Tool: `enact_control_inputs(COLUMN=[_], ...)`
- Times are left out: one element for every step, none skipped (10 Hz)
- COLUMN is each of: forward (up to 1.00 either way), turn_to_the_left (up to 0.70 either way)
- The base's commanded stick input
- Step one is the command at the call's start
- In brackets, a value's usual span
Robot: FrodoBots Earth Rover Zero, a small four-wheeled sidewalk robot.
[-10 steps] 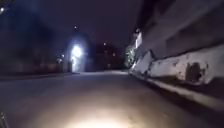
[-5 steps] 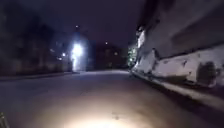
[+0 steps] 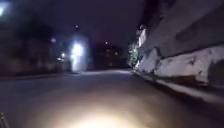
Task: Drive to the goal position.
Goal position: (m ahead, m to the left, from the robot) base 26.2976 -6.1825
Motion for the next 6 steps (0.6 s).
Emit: enact_control_inputs(forward=[0.7,0.7,0.7,0.7,0.7,0.7], turn_to_the_left=[-0.35,-0.32,-0.21,-0.1,0.0,0.0])
